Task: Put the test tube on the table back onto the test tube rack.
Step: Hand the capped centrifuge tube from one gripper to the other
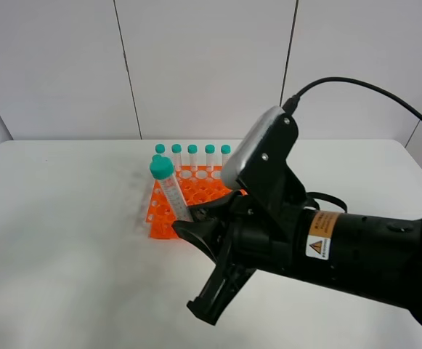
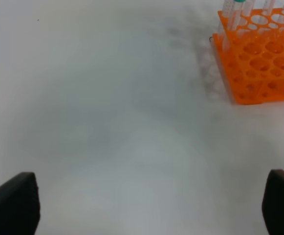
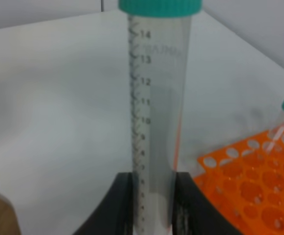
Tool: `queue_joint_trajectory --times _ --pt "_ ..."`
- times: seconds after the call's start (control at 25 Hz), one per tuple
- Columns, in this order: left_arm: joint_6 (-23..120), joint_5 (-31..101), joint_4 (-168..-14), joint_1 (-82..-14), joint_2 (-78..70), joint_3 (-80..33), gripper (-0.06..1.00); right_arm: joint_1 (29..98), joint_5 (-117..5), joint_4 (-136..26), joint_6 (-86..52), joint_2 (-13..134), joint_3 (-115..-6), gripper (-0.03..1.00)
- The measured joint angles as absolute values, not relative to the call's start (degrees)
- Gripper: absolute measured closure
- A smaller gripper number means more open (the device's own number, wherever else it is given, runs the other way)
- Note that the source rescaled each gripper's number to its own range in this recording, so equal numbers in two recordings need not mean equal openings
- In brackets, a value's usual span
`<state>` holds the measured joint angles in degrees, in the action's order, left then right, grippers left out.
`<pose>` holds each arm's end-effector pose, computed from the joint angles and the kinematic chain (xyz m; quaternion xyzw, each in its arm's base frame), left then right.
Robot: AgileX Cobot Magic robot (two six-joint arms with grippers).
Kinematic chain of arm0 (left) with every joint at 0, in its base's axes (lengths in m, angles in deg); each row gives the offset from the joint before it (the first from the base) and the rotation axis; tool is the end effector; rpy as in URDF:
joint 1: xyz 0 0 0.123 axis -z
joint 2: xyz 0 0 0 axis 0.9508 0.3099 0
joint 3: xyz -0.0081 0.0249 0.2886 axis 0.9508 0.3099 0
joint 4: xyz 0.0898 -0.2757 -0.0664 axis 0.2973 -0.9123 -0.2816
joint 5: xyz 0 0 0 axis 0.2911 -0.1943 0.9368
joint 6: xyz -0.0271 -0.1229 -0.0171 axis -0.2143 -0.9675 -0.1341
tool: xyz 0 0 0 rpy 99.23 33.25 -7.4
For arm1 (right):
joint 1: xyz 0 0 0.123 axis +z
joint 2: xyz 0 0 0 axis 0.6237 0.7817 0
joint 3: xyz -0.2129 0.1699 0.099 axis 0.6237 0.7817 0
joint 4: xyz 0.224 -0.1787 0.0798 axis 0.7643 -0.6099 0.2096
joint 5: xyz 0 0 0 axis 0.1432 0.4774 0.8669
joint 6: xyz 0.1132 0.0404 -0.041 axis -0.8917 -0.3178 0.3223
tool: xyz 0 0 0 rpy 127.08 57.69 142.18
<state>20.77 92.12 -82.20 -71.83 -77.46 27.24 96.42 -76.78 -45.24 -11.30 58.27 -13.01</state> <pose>0.0618 -0.0093 0.2826 0.0489 0.8515 -0.0133 0.5220 0.1750 0.2642 0.2117 -0.4569 0.6917 0.1976 0.5231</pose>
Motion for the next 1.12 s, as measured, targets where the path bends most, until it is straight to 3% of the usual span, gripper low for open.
queue_joint_trajectory --times 0.44,0.68,1.12 --pt "20.8 92.1 -82.2 -71.8 -77.5 27.2 -0.06 96.4 -77.0 -45.2 -12.3 48.8 -5.7 0.97" --pt "20.8 92.1 -82.2 -71.8 -77.5 27.2 -0.06 96.4 -71.3 -45.2 -13.0 42.1 -4.1 0.97" --pt "20.8 92.1 -82.2 -71.8 -77.5 27.2 -0.06 96.4 -66.6 -45.8 -13.0 40.5 -3.6 0.97"
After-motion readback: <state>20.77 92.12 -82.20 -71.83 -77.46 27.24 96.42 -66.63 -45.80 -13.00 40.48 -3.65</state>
